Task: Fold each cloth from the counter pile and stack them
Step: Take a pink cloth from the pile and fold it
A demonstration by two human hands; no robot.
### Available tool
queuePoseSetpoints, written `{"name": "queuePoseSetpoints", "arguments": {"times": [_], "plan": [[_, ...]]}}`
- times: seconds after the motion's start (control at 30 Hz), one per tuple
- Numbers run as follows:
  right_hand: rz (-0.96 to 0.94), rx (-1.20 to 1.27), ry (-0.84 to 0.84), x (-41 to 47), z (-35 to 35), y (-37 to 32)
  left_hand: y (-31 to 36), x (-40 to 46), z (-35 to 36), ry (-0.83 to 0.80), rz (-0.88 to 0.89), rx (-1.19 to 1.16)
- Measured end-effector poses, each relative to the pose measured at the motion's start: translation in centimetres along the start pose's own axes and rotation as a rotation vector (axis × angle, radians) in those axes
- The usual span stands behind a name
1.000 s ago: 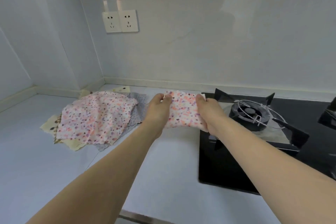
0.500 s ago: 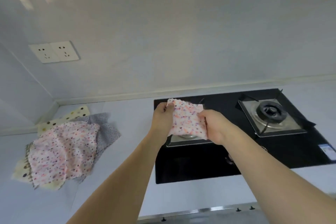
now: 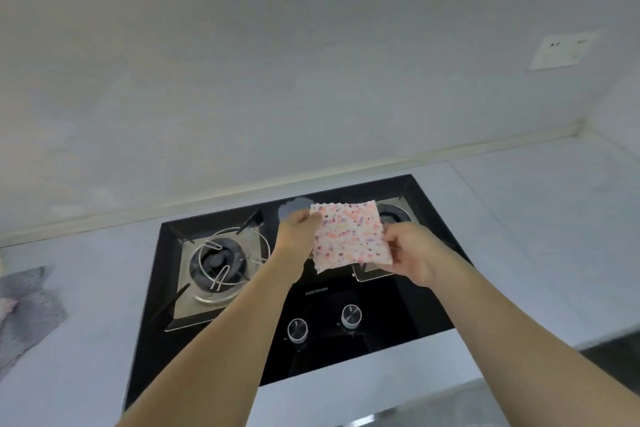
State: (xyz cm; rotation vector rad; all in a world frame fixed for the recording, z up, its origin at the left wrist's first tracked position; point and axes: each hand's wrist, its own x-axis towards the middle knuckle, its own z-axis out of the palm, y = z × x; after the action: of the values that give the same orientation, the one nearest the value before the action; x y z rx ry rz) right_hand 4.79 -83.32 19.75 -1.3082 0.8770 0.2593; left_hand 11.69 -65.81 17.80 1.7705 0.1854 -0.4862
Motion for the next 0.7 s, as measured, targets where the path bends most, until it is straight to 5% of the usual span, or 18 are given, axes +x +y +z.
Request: {"name": "queuePoseSetpoints", "arguments": {"times": [0.4,0.7], "plan": [[-0.197,-0.162,0.190,8.3,-13.6,-4.2,4.5,7.7,16.9,-0.093,-0.047,-0.022],[-0.226,-0.171,0.134,20.3,-26.3,-10.5,8.7,17.0,32.5,-0.004,-0.065,0.029]]}}
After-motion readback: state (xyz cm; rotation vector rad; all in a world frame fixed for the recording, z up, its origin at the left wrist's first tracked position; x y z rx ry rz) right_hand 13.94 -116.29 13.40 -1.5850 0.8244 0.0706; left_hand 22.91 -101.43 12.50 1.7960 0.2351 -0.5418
